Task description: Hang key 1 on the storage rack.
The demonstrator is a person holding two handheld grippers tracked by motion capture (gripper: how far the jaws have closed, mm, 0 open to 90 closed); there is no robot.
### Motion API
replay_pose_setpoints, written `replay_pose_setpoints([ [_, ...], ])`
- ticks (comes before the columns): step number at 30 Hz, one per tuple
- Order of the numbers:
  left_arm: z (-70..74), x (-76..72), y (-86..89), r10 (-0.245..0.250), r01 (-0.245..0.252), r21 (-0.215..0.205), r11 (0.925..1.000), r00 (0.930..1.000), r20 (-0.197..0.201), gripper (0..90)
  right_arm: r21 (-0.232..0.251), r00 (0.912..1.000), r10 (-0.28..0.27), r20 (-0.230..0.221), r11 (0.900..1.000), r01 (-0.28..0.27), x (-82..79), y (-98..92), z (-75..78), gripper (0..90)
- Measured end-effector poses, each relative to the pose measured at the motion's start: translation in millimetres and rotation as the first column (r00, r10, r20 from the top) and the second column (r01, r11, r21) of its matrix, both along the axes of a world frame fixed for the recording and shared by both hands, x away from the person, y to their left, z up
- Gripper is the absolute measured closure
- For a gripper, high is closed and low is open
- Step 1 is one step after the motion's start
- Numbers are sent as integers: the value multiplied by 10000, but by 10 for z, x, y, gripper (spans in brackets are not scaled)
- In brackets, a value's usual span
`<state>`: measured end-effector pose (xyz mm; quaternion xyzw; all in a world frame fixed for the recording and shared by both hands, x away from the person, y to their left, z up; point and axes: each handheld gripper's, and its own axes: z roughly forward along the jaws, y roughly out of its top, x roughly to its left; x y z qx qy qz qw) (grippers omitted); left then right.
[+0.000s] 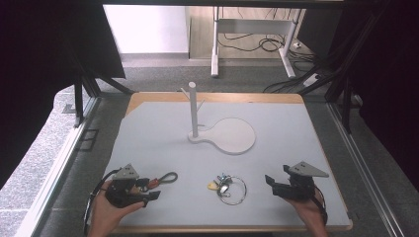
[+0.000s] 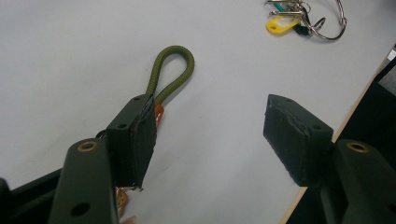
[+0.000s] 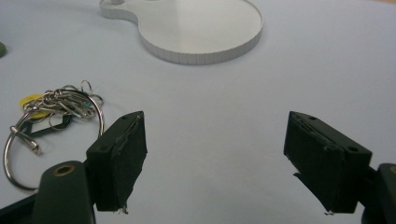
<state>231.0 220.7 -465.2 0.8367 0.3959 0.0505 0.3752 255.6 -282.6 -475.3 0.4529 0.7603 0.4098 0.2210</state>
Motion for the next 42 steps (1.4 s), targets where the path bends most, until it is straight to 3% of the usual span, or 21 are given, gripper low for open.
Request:
replay_pose_setpoints([
  [9,-21,74,-49,188,-182,-294,9994,9996,198,350,430,9991,-2,-434,9991,21,-15,-225,-130,239],
  [13,15,90,-70,96,-74,-747,9972,9995,289,351,650,9982,-108,-594,9978,146,2,-337,-161,259],
  [17,57,92,-83,-46,60,-637,9979,9997,221,348,707,9979,-226,-609,9971,269,9,-396,-175,269],
  [19,151,97,-83,-178,184,-275,9995,9996,215,347,711,9979,-214,-616,9971,258,8,-408,-179,276],
  [24,314,139,-60,-221,219,112,9997,9996,160,349,694,9973,-68,-726,9975,118,15,-437,-189,306],
  [30,416,182,-87,-597,613,883,9942,9980,-208,361,439,9963,124,-845,9990,-87,30,-421,-210,306],
  [33,442,183,-111,-808,836,975,9917,9962,-321,366,377,9961,172,-862,9992,-140,34,-418,-212,308],
  [34,458,194,-133,-1002,1052,1217,9870,9939,-458,368,364,9961,187,-858,9992,-156,39,-417,-201,310],
  [35,458,194,-133,-1002,1052,1217,9870,9939,-458,370,364,9961,187,-858,9992,-156,39,-417,-201,310],
  [36,459,217,-171,-1210,1289,1597,9787,9910,-578,372,251,9968,222,-771,9995,-203,53,-419,-181,312],
  [37,459,217,-171,-1210,1289,1597,9787,9910,-578,376,251,9968,222,-771,9995,-203,53,-419,-181,312],
  [38,455,239,-185,-1371,1468,1789,9729,9884,-654,376,215,9970,234,-741,9995,-219,57,-418,-172,313],
  [42,418,313,-215,-1597,1767,2040,9629,9824,-974,404,114,9974,332,-640,9994,-325,85,-380,-136,318],
])
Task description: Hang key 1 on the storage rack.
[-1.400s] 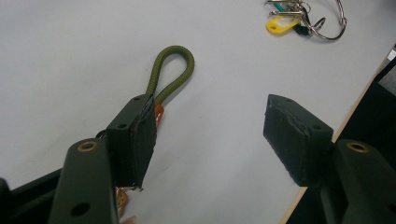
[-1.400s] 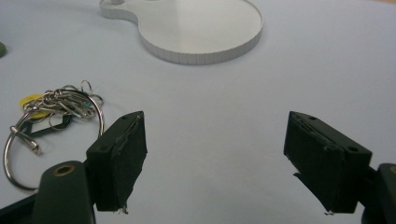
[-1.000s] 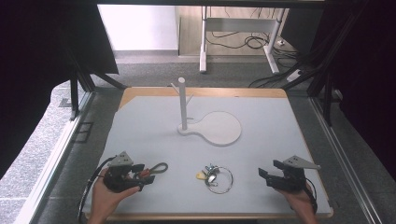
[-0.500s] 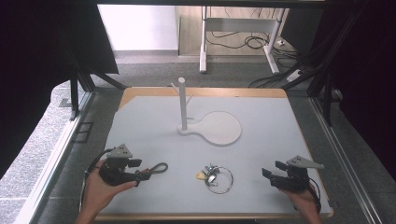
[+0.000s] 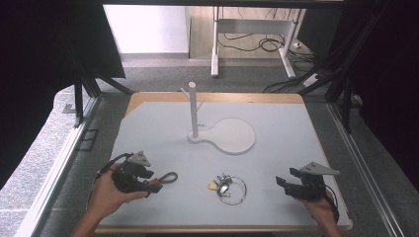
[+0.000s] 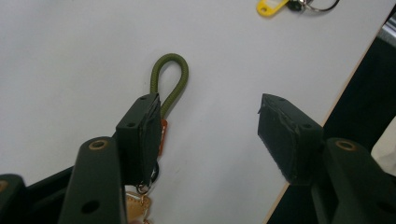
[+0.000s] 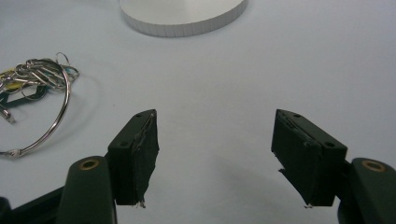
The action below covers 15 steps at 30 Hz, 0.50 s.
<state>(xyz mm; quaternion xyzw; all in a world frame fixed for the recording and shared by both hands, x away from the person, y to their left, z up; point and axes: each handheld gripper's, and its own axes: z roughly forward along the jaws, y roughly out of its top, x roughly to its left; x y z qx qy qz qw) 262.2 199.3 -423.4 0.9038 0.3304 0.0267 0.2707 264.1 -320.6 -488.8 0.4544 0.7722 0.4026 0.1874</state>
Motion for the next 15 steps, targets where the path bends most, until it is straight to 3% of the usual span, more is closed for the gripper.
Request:
replay_pose_setpoints([
  [6,5,91,12,-358,365,176,9992,9986,-380,413,-267,9996,277,-68,9993,-279,-4,73,-13,319],
  [13,-43,215,1,-338,402,909,9950,9969,-705,436,-367,9997,257,16,9990,-256,11,70,16,319],
  [15,-97,257,-31,-490,609,1356,9889,9948,-894,445,-344,9996,276,33,9990,-275,32,72,28,319],
])
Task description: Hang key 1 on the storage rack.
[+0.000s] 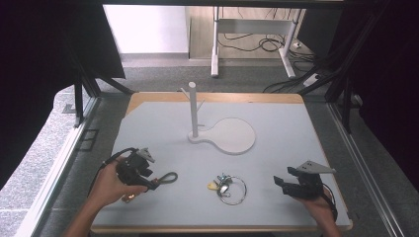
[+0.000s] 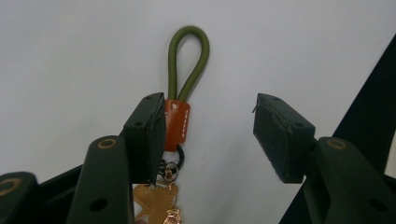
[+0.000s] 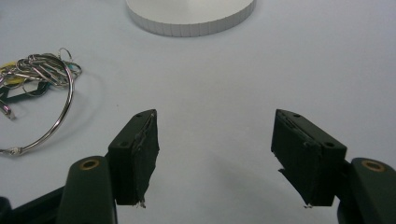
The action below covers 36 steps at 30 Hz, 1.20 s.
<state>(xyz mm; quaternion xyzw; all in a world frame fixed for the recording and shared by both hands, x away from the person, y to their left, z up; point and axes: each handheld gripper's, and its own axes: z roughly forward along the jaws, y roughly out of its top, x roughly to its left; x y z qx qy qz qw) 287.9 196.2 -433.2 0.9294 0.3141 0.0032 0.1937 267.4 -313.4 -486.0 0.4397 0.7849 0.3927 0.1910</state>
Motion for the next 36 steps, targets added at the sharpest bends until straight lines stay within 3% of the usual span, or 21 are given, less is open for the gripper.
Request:
replay_pose_setpoints([
  [10,-166,117,-96,-167,201,962,9952,9992,-353,500,-115,9998,181,-46,9998,-182,46,42,-5,319],
  [12,-218,169,-107,-193,253,1321,9909,9987,-465,510,-152,9998,191,-39,9997,-191,46,46,-3,319],
  [16,-246,197,-129,-359,444,1520,9874,9976,-587,521,-189,9998,193,-44,9996,-194,44,46,-5,319],
  [21,-349,233,-159,-514,681,2135,9746,9952,-830,527,-270,9997,216,-87,9994,-218,43,51,-13,319],
  [29,-467,271,-133,-451,669,2311,9706,9941,-984,536,-248,9995,285,-169,9993,-289,45,70,-27,319],
  [36,-461,257,-140,-440,607,2292,9715,9960,-772,642,-257,9989,371,-295,9990,-378,54,92,-53,319],
])
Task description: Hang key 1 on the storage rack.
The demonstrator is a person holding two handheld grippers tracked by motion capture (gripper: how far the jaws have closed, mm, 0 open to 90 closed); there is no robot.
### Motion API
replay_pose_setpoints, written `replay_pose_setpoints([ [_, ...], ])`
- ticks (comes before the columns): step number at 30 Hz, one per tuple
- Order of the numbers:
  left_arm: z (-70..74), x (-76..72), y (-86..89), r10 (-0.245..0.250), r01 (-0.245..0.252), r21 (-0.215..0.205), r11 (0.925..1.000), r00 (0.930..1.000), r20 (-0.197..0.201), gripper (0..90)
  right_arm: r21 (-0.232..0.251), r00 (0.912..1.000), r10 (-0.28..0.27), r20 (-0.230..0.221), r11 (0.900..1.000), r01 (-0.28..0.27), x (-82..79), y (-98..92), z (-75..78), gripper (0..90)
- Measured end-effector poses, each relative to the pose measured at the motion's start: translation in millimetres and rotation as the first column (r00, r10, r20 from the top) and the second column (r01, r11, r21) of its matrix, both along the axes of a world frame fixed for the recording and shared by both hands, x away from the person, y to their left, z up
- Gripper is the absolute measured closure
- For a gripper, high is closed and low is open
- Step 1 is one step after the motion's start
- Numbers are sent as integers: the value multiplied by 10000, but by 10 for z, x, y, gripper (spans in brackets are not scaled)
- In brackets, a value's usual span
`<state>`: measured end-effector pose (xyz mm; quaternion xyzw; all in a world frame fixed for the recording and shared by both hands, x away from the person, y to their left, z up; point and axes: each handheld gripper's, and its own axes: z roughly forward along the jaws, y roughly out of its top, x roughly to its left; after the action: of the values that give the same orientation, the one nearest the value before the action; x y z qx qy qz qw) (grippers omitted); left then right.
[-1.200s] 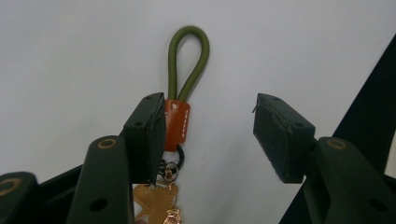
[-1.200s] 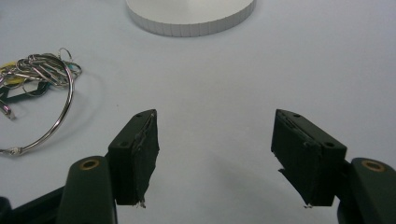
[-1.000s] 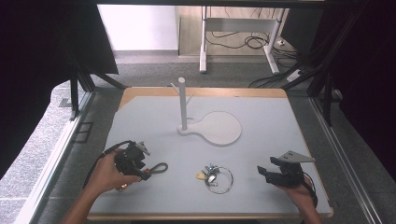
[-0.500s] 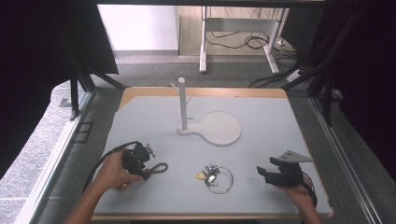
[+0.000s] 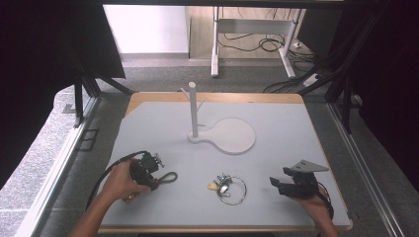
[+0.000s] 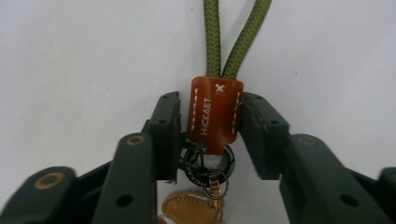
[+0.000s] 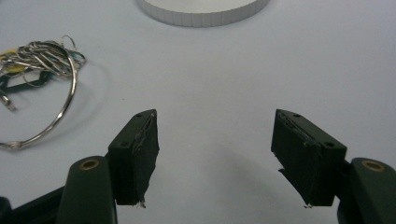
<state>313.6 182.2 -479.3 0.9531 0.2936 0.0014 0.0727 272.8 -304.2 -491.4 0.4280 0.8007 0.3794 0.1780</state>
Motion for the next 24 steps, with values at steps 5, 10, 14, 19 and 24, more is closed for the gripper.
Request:
replay_pose_setpoints([
  [5,10,-12,8,134,-134,-61,9999,9999,21,664,122,10000,33,-68,9999,-33,3,1,-8,319],
  [10,53,-44,32,153,-151,-178,9997,9998,129,666,130,10000,-25,-38,9999,25,1,-11,0,319],
  [14,183,-67,97,536,-515,-534,9972,9978,384,666,91,9999,-86,-72,9999,87,6,-7,-10,320],
  [19,375,-64,181,712,-649,-914,9937,9952,667,666,76,10000,-75,-51,9999,76,2,7,-11,320],
  [24,545,-59,253,957,-838,-1233,9888,9910,938,666,87,9999,-99,-60,9999,99,4,3,-12,320],
])
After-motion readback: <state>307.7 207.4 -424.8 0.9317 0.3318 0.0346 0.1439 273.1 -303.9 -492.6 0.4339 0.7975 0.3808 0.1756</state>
